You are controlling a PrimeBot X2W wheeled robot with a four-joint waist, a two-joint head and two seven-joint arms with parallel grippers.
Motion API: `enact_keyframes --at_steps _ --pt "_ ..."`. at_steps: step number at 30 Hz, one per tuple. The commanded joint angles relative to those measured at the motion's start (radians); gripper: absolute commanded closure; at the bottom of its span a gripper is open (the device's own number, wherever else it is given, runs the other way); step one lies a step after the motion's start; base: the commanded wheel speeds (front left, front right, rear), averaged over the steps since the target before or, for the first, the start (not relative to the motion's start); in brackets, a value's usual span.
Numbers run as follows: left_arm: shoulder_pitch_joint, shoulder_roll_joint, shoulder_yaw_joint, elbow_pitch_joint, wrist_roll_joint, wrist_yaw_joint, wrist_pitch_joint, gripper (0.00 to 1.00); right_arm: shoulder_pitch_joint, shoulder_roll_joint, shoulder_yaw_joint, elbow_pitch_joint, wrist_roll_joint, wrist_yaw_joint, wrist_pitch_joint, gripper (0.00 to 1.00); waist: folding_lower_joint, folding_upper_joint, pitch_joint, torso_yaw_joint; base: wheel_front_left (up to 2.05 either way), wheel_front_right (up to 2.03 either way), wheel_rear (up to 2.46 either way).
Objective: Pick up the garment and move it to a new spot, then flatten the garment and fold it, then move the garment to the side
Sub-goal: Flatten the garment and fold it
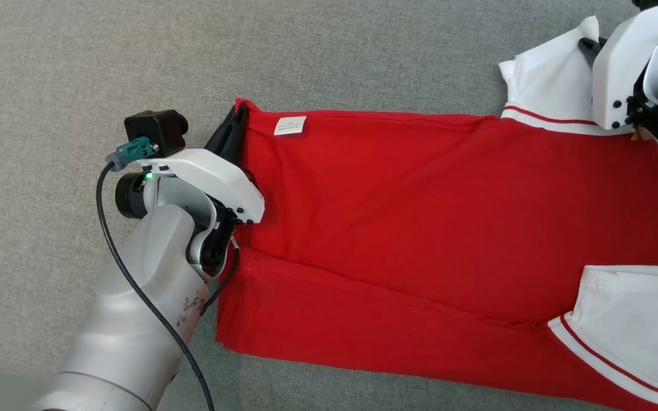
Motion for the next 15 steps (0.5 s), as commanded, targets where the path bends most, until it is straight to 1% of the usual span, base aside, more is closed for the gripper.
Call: enact_keyframes --at_steps 1,7,9,12,15 --pt "-0.02 0.007 0.007 0.017 -0.008 -0.006 -0.003 1.0 0.007 -0.011 0.018 0.027 -0.002 0.0 -0.022 1.0 0.0 0.0 0.002 -0.005 0.0 0.0 0.0" --pt "-0.03 0.013 0.029 0.046 -0.04 -0.016 0.007 1.0 -0.002 0.01 0.01 0.036 0.05 0.0 -0.144 1.0 0.0 0.0 -0.013 -0.032 0.0 0.0 0.0" --pt "-0.03 0.013 0.034 0.049 -0.048 -0.018 0.011 1.0 0.004 0.013 0.011 0.03 0.067 0.0 -0.159 1.0 0.0 0.0 -0.018 -0.037 0.0 0.0 0.0" --pt "-0.023 0.023 0.051 0.056 -0.065 -0.014 0.017 1.0 0.034 0.014 0.03 -0.013 0.129 0.0 -0.197 1.0 0.0 0.0 -0.038 -0.057 0.0 0.0 0.0" --pt "-0.003 0.033 0.061 0.053 -0.08 -0.011 0.023 1.0 0.073 -0.016 0.066 -0.083 0.192 0.0 -0.228 1.0 0.0 0.0 -0.065 -0.076 0.0 0.0 0.0"
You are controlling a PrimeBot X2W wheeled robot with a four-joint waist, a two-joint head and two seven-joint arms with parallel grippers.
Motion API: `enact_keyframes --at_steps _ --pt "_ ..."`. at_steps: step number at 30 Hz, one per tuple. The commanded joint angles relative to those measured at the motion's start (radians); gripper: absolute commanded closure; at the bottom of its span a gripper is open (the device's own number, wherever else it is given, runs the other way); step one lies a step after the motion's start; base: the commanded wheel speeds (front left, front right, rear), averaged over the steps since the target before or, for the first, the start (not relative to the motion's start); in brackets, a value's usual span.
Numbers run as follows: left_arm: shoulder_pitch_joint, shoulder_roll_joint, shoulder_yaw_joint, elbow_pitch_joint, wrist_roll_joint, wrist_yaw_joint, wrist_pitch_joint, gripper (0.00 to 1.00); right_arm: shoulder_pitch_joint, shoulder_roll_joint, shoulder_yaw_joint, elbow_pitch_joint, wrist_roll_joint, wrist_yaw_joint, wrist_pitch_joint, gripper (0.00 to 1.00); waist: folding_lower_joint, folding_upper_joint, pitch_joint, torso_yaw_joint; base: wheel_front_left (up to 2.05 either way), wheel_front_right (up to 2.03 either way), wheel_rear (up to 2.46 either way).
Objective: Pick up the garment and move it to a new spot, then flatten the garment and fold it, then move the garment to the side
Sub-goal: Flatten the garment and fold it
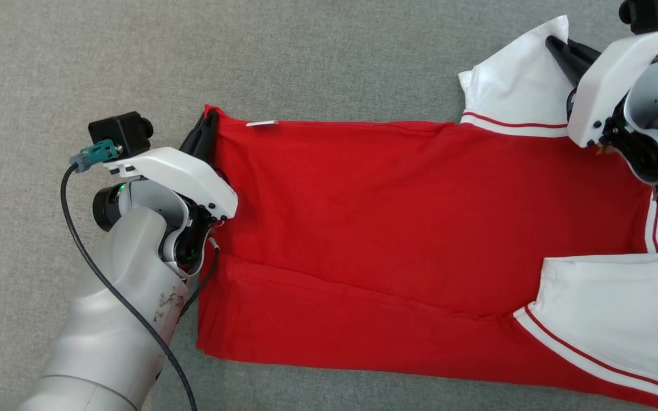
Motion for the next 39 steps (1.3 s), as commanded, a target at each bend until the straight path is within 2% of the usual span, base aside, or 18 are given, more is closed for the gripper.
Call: enact_keyframes --at_steps 1,11,22,31,39 --pt "0.016 0.015 0.009 -0.003 -0.008 0.005 -0.002 1.0 0.028 -0.024 0.015 -0.028 0.022 0.0 -0.018 1.0 0.0 0.0 -0.026 -0.02 0.0 0.0 0.0" --pt "0.176 0.054 0.05 -0.13 -0.068 0.021 0.005 1.0 0.228 -0.164 0.101 -0.3 0.175 0.0 -0.142 1.0 0.0 0.0 -0.14 -0.07 0.0 0.0 0.0" --pt "0.474 0.119 0.086 -0.457 -0.104 0.126 -0.007 1.0 0.5 -0.281 0.047 -0.523 0.225 0.0 -0.23 1.0 0.0 0.0 -0.236 -0.096 0.0 0.0 0.0" --pt "0.679 0.13 0.102 -0.648 -0.129 0.195 -0.028 1.0 0.716 -0.28 -0.049 -0.618 0.171 0.0 -0.259 1.0 0.0 0.0 -0.254 -0.115 0.0 0.0 0.0" --pt "0.774 0.13 0.103 -0.72 -0.142 0.232 -0.023 1.0 0.836 -0.246 -0.101 -0.643 0.094 0.0 -0.245 1.0 0.0 0.0 -0.268 -0.121 0.0 0.0 0.0"
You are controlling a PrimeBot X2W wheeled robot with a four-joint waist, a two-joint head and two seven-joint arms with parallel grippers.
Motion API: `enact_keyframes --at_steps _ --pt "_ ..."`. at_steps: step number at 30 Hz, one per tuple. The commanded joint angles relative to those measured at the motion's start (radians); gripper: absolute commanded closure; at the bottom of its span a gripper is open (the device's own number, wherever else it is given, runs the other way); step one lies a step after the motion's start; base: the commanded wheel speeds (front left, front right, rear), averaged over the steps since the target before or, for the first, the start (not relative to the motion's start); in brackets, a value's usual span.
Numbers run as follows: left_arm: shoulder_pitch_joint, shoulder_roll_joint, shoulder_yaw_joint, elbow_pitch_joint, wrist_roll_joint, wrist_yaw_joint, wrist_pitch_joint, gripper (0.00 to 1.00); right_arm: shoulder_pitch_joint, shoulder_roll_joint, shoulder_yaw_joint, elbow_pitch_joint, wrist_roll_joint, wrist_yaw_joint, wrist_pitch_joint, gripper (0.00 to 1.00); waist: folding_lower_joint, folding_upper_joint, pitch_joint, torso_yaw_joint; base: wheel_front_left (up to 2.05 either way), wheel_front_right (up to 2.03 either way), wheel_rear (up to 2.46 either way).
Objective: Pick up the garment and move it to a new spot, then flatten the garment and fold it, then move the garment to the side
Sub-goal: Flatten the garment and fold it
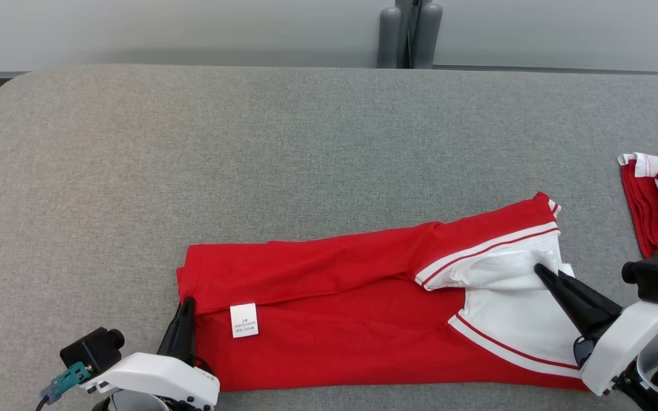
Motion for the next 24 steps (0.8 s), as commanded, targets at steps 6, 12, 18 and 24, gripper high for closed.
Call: enact_keyframes --at_steps 6,12,18,24 --pt "0.026 0.008 0.003 -0.009 -0.011 0.026 0.013 1.0 0.059 0.026 -0.039 0.011 -0.071 0.0 0.013 1.0 0.0 0.0 -0.014 -0.007 0.0 0.0 0.0" --pt "0.048 0.011 0.001 0.011 -0.019 0.042 0.028 1.0 0.095 0.049 -0.042 0.028 -0.133 0.0 0.0 1.0 0.0 0.0 -0.028 -0.018 0.0 0.0 0.0" --pt "0.059 0.003 -0.008 0.042 -0.026 0.041 0.037 0.55 0.116 0.047 0.0 0.07 -0.197 0.0 -0.055 0.0 0.0 0.0 -0.046 -0.02 0.0 0.0 0.0" --pt "0.088 0.019 -0.01 0.045 -0.025 0.045 0.044 0.0 0.155 0.023 0.015 0.107 -0.214 0.0 -0.103 0.0 0.0 0.0 -0.074 -0.027 0.0 0.0 0.0"
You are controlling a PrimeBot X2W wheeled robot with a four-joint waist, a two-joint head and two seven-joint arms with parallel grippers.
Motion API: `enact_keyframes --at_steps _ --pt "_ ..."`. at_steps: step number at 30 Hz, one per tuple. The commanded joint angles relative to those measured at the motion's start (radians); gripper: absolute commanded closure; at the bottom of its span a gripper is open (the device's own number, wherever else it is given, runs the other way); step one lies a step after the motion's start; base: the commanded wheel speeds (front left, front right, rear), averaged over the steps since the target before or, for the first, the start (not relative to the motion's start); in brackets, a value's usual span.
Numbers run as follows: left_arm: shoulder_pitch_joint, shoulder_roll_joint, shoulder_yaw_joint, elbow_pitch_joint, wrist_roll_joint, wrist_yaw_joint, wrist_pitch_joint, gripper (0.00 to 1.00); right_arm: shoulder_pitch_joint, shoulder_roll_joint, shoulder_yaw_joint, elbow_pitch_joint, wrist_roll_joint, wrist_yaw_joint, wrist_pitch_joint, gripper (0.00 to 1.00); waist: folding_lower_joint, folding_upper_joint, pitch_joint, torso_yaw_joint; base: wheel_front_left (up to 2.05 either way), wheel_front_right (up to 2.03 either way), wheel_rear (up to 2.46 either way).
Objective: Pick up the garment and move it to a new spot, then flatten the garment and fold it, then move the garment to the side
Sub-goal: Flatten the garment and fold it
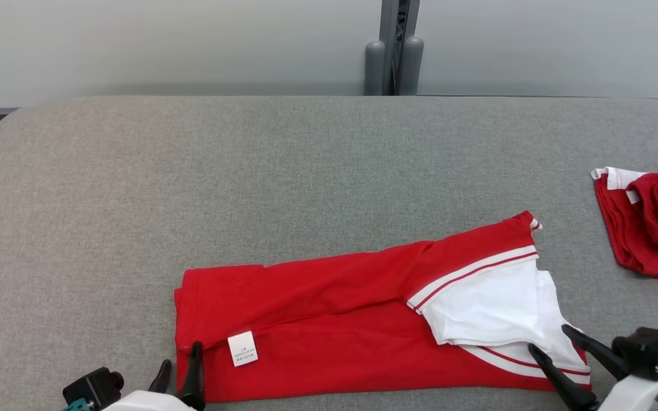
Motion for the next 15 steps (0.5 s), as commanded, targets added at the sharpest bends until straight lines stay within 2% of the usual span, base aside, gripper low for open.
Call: enact_keyframes --at_steps 1,5,9,15 --pt "0.014 0.009 0.005 -0.003 0.004 0.006 -0.007 0.0 0.023 -0.011 -0.011 0.013 0.002 0.0 -0.014 0.0 0.0 0.0 -0.014 -0.004 0.0 0.0 0.0" --pt "0.03 0.029 0.001 -0.014 0.033 0.01 -0.035 0.0 0.06 -0.021 -0.029 0.026 0.017 0.0 -0.02 0.0 0.0 0.0 -0.04 -0.01 0.0 0.0 0.0" --pt "0.021 0.059 -0.028 -0.029 0.107 0.028 -0.07 0.0 0.105 -0.037 -0.046 0.018 0.039 0.0 -0.002 0.0 0.0 0.0 -0.083 -0.009 0.0 0.0 0.0" --pt "0.017 0.079 -0.054 -0.051 0.161 0.055 -0.081 0.0 0.167 -0.062 -0.123 -0.02 0.076 0.0 0.017 0.0 0.0 0.0 -0.134 -0.002 0.0 0.0 0.0"
